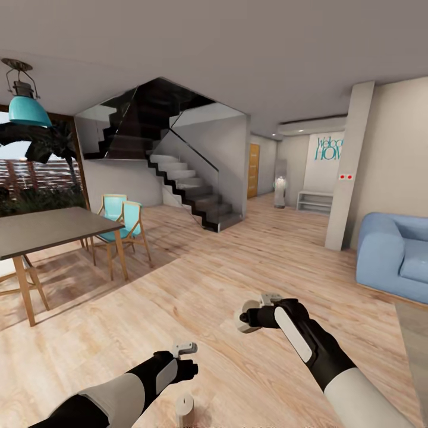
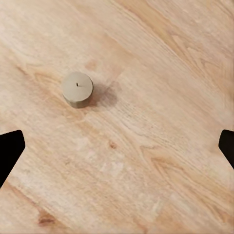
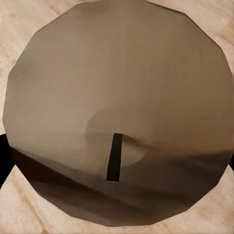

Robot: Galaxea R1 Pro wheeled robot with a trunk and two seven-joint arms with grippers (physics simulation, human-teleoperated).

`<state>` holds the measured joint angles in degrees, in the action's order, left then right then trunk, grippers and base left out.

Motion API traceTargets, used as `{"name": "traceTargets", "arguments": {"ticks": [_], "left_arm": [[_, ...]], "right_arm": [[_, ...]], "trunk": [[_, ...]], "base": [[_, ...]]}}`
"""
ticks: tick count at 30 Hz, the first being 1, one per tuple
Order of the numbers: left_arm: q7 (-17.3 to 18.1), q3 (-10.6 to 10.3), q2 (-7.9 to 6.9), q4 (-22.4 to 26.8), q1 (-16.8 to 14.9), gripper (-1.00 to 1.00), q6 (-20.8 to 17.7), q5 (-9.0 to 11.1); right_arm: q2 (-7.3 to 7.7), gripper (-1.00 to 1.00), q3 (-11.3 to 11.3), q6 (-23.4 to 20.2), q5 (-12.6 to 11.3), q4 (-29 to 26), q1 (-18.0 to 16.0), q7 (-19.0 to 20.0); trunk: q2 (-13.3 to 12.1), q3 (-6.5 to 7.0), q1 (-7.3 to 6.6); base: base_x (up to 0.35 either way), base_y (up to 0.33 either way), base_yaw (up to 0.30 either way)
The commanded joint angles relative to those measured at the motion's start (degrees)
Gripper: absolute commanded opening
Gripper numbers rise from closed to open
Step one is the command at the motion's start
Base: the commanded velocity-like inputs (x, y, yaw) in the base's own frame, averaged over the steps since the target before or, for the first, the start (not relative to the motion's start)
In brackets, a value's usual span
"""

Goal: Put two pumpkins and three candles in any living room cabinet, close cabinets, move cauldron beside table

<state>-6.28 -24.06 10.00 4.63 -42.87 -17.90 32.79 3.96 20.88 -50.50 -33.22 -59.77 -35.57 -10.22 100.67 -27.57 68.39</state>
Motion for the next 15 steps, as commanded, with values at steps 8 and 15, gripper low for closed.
{"name": "traceTargets", "arguments": {"ticks": [8, 15], "left_arm": [[-3.0, -0.5, 0.0, 0.3, -0.1, 1.0, -1.8, 0.6], [-5.8, -0.5, -0.1, 2.3, -0.1, 1.0, -9.0, 0.5]], "right_arm": [[-0.49, -1.0, 0.1, -1.1, -0.6, -0.8, -1.2, -0.5], [-0.61, -1.0, 0.1, -1.2, -0.5, -2.3, -2.5, -0.6]], "trunk": [[3.3, -1.51, 1.76], [6.1, -2.77, 3.3]], "base": [[0.0, 0.0, 0.0], [0.0, 0.0, 0.0]]}}
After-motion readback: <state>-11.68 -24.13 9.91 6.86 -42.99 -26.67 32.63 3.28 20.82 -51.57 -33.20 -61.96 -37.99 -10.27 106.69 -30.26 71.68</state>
